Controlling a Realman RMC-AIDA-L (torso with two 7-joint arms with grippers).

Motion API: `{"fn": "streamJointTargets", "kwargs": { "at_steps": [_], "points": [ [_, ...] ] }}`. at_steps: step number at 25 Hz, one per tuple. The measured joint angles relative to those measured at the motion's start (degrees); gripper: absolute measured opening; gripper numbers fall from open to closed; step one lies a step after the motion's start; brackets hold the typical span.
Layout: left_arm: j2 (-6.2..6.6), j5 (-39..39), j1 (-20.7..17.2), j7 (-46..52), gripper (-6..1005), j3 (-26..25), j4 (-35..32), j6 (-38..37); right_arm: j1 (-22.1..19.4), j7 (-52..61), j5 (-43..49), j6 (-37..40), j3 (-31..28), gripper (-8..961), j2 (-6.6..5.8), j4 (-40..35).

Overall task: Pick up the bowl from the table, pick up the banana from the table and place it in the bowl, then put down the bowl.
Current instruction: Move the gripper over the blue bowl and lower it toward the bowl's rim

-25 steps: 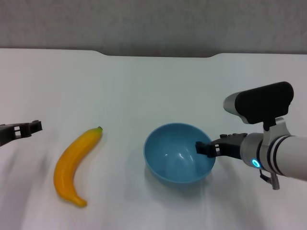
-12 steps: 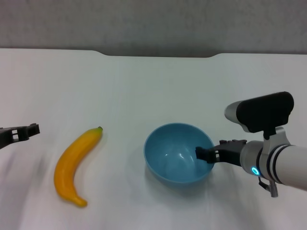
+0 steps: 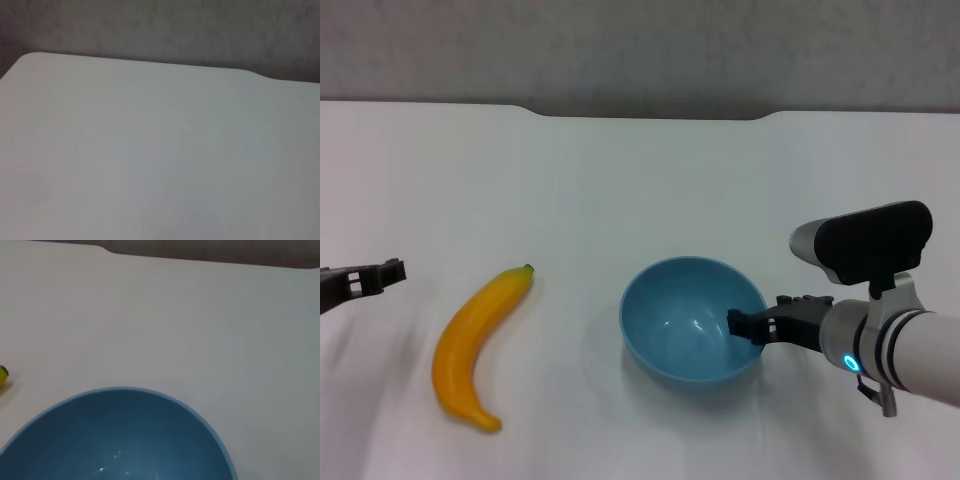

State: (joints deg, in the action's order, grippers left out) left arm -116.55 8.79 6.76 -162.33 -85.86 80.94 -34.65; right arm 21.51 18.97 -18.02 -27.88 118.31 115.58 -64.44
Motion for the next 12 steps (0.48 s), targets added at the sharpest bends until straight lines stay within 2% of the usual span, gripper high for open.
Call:
{"fn": "streamJointTargets", "kwargs": {
  "at_steps": [12],
  "points": [
    [0.00, -0.1, 0.0, 0.0, 841, 0.2, -0.1, 0.0, 0.5, 0.0, 0.0, 0.4, 0.5, 731, 0.00, 1.6]
  ]
}}
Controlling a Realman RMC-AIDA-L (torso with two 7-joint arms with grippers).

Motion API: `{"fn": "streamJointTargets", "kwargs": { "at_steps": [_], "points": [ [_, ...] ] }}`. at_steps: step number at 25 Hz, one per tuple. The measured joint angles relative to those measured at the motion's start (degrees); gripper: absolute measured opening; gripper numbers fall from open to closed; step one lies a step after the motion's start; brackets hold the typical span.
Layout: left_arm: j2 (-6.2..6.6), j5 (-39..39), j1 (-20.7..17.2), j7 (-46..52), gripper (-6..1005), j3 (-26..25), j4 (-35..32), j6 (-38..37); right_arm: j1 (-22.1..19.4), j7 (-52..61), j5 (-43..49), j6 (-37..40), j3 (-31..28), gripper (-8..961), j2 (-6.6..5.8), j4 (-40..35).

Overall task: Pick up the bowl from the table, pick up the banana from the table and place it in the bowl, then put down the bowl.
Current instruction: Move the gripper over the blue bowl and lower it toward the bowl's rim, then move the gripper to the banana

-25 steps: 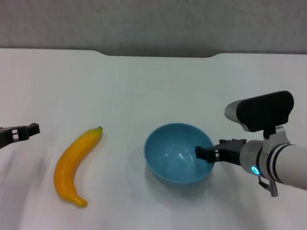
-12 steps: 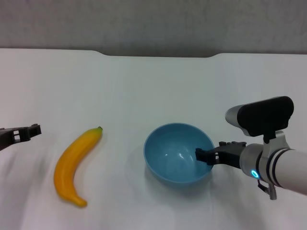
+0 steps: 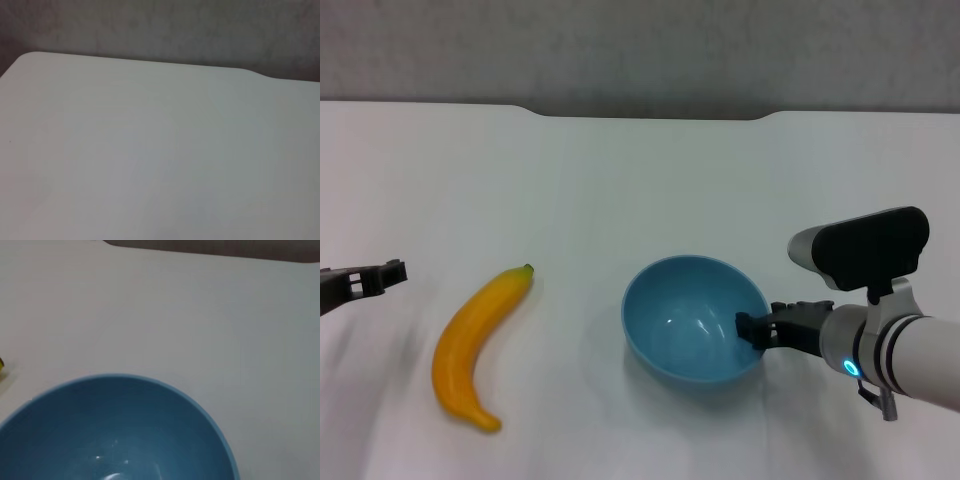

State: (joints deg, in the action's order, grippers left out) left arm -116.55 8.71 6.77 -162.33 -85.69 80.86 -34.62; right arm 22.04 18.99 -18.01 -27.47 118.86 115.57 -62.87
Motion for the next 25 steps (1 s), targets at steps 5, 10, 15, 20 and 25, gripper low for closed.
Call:
{"fn": "streamJointTargets", "kwargs": {
  "at_steps": [5, 10, 15, 20, 25],
  "points": [
    [0.00, 0.0, 0.0, 0.0, 839, 0.0, 0.0, 0.0, 0.1, 0.0, 0.0, 0.2, 0.5, 521, 0.00, 0.1],
    [0.00, 0.0, 0.0, 0.0, 836, -0.1, 0.0, 0.0, 0.2, -0.4, 0.0, 0.8, 1.7, 434, -0.11, -0.4],
    [0.00, 0.0, 0.0, 0.0, 834, 0.0, 0.0, 0.1, -0.1, -0.6, 0.4, 2.1, 3.0, 236, -0.19, -1.1],
    [0.00, -0.1, 0.0, 0.0, 831, 0.0, -0.4, 0.3, -0.4, -0.7, 0.5, 2.3, 3.0, 73, -0.22, -1.4],
    [0.00, -0.1, -0.1, -0.3, 829, 0.2, -1.2, 1.0, -0.6, -0.7, 0.5, 2.3, 2.9, 63, -0.18, -1.4]
  ]
}}
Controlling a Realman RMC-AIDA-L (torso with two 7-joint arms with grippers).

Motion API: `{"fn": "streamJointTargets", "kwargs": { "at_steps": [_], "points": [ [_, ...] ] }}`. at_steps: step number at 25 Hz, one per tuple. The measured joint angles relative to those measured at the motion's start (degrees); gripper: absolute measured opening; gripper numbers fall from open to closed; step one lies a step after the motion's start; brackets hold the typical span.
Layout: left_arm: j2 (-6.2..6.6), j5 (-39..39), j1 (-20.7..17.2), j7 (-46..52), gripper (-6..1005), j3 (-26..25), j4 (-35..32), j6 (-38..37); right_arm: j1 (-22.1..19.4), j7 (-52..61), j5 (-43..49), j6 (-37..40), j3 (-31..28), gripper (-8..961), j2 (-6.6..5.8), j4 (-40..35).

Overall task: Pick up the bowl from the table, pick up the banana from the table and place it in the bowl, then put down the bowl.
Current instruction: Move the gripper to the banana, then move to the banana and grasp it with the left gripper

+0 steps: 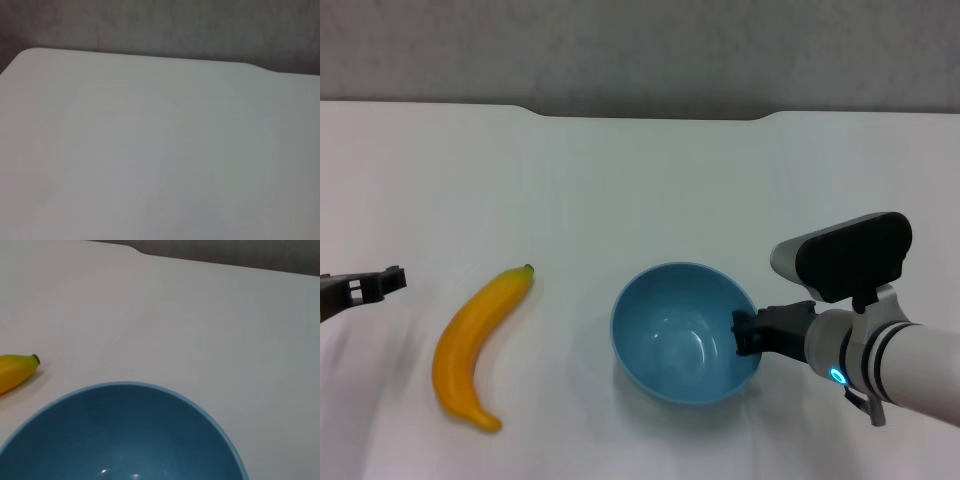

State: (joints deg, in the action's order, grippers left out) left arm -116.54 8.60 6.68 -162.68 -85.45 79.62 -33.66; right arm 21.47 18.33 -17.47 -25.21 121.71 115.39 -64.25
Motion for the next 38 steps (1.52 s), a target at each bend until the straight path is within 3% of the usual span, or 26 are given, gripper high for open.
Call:
{"fn": "streamJointTargets", "kwargs": {
  "at_steps": [6, 10, 16, 20, 28, 38],
  "points": [
    [0.03, -0.9, -0.8, -0.1, 826, 1.4, 0.5, 0.5, -1.9, -0.1, 1.1, -0.2, -1.0, 52, -0.25, -2.4],
    [0.12, -2.6, -2.6, -0.1, 824, 5.5, 5.3, 0.0, -5.0, -0.1, 5.1, -1.3, -4.1, 50, -0.34, -6.1],
    [0.29, -5.8, -3.4, -0.1, 821, 10.4, 10.0, -1.0, -6.1, -0.4, 6.0, -1.6, -5.7, 35, -0.34, -7.4],
    [0.06, -8.4, -2.5, -0.1, 818, 13.3, 8.1, -0.9, -6.7, -1.2, 6.1, -1.6, -5.7, 37, -0.34, -9.1],
    [0.01, -8.1, -0.2, 0.2, 814, 13.8, 3.8, -0.6, -9.3, -2.1, 7.6, -1.6, -6.6, 40, -0.43, -13.7],
    [0.10, -2.4, 1.3, -0.1, 809, 13.7, -2.5, 4.2, -9.8, -2.2, 8.4, -1.4, -6.3, 45, -0.34, -14.6]
  ]
}}
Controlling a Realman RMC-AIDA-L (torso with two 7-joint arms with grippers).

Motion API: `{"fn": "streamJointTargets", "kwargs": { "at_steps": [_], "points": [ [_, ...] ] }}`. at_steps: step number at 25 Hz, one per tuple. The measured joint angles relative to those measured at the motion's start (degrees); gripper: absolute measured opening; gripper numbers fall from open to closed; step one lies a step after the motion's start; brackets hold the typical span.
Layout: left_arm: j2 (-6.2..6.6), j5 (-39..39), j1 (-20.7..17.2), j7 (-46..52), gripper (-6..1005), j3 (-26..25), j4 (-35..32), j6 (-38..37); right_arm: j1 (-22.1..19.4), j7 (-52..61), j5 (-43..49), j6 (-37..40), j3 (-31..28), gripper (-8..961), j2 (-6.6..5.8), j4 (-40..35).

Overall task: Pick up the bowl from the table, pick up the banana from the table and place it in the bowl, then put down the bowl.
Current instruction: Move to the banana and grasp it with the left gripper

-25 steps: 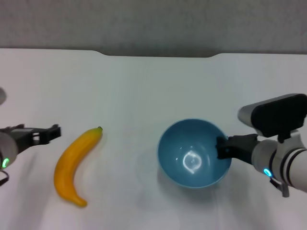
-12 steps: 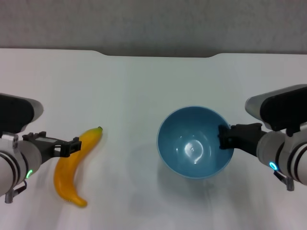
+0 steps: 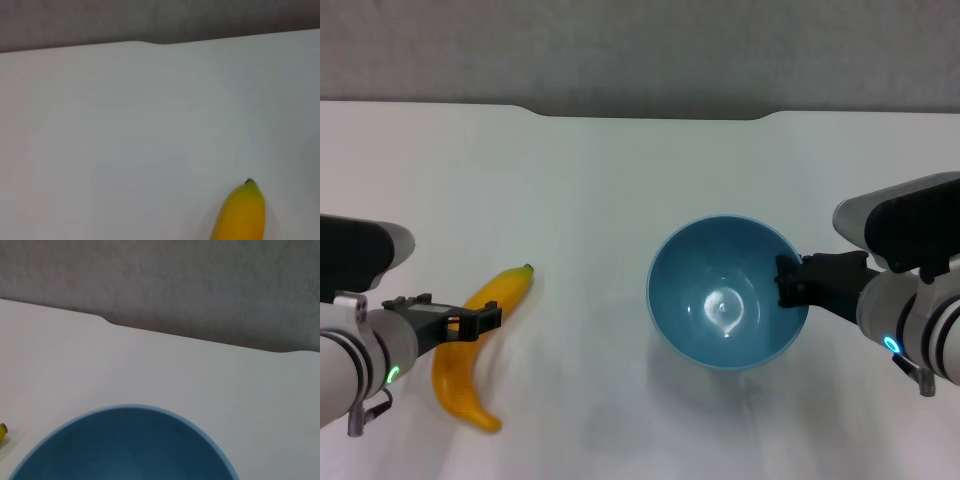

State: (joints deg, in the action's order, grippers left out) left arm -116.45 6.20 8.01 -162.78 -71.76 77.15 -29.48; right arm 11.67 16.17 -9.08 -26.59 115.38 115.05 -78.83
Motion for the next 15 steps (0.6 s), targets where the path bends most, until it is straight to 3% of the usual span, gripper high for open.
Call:
{"fn": "streamJointTargets", "kwargs": {
  "at_steps": [15],
  "points": [
    [0.05, 0.9, 0.4, 0.0, 802, 1.0, -2.8, 1.9, 0.0, 0.0, 0.0, 0.5, 0.4, 52, 0.00, 0.1]
  ]
}}
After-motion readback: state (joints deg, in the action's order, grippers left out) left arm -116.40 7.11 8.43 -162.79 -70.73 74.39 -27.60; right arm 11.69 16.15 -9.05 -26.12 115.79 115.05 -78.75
